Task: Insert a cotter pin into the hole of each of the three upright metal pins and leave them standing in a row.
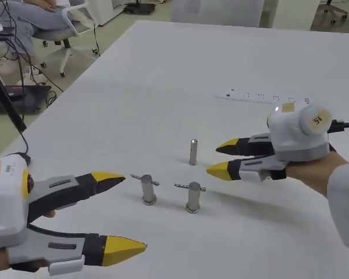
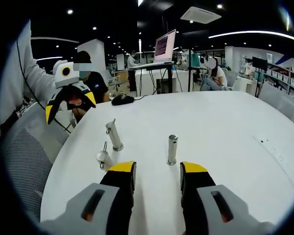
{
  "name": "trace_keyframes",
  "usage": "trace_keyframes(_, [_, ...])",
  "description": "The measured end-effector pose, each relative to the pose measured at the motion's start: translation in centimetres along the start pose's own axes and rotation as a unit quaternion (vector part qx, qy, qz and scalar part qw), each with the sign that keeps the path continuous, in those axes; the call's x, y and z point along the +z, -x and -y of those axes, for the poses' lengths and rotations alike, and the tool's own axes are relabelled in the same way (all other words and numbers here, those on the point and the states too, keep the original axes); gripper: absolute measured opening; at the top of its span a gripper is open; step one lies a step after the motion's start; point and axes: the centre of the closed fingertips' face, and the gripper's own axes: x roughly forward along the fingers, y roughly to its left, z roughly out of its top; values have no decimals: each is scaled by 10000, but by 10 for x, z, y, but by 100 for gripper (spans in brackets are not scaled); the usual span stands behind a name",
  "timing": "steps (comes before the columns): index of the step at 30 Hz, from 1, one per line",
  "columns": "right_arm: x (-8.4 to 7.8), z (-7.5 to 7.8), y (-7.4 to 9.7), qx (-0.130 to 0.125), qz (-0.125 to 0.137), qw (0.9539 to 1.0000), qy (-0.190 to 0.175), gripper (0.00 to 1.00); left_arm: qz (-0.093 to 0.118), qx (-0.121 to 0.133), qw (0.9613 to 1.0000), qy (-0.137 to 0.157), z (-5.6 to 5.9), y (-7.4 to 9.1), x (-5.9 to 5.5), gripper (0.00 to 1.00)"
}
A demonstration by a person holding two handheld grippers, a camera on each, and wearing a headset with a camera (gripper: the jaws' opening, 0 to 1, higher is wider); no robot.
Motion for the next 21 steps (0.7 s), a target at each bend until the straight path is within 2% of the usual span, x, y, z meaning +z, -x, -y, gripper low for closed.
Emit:
trace_keyframes(7, [4, 9, -13, -50, 12, 10000, 16, 39, 4, 95, 10000, 29, -4, 4, -2, 71])
trace_keyframes(21, [2, 17, -42, 20, -107, 9998, 137, 32, -38, 258, 9996, 72, -14, 14, -7, 70])
